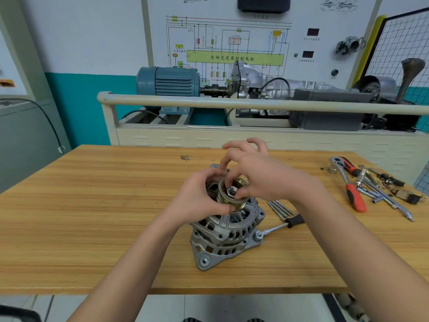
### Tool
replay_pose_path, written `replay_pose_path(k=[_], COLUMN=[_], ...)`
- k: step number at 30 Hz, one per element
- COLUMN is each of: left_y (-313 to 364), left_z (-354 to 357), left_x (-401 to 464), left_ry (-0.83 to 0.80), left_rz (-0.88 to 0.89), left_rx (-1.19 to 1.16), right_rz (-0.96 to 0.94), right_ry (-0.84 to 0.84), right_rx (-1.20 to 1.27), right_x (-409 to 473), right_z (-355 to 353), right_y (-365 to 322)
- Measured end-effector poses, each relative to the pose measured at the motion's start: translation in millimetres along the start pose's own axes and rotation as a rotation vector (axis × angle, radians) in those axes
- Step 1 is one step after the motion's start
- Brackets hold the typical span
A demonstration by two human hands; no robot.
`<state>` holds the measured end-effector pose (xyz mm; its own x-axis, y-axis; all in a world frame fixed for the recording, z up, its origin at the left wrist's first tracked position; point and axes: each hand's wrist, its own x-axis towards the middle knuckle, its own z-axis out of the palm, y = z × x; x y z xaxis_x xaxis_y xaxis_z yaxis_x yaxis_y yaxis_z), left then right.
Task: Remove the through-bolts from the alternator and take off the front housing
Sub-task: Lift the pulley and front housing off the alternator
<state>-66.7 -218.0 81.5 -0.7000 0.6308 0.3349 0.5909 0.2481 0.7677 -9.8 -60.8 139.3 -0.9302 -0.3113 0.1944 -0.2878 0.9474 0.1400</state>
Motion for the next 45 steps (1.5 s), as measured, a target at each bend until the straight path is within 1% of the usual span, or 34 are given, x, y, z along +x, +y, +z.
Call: replay_pose_path(k=[2, 3, 5, 8, 13, 20, 22, 26, 34, 37, 39, 45], left_y=[1.0, 1.7, 2.6, 3.2, 1.0, 1.0, 1.0, 1.2, 0.0, 0.2, 0.4, -0.2], left_z=[3.4, 6.7, 14.1, 22.5, 24.9, 24.6, 24.9, 23.1, 17.6, 15.9, 15.8, 19.1], left_x=[0.7, 0.8, 0.6, 1.2, -0.1, -0.6, -0.6, -0.7, -0.6, -1.4, -1.9, -1.1], left_ry=[-0.012, -0.001, 0.077, 0.177, 0.208, 0.199, 0.194, 0.185, 0.133, 0.126, 0.129, 0.129], left_rz=[-0.01, -0.017, -0.017, -0.013, -0.021, 0.011, 0.005, 0.012, 0.016, 0.015, 0.012, 0.019], left_rx=[0.04, 0.062, 0.087, 0.126, 0.092, 0.055, 0.053, 0.047, 0.035, 0.02, 0.014, 0.065], right_rz=[-0.008, 0.009, 0.058, 0.087, 0.063, 0.112, 0.079, 0.011, -0.085, -0.025, 0.032, 0.17], right_ry=[-0.01, 0.012, 0.062, 0.077, 0.037, 0.041, 0.042, 0.02, -0.004, 0.063, 0.078, 0.066], right_rx=[0.043, 0.071, 0.114, 0.078, 0.024, -0.103, -0.128, -0.001, 0.042, 0.15, 0.171, -0.012], right_x=[0.3, 0.1, -0.8, -0.3, 0.6, 0.0, 1.1, 1.4, 4.9, 1.2, -2.2, -4.8], right_z=[-1.1, -1.8, -3.8, -6.2, -3.0, 3.3, 4.0, -0.3, -6.3, -11.3, -11.7, 2.1], right_y=[3.3, 4.2, 5.1, 5.7, 2.2, -7.6, -10.5, -4.8, 4.6, 8.5, 9.1, -7.6])
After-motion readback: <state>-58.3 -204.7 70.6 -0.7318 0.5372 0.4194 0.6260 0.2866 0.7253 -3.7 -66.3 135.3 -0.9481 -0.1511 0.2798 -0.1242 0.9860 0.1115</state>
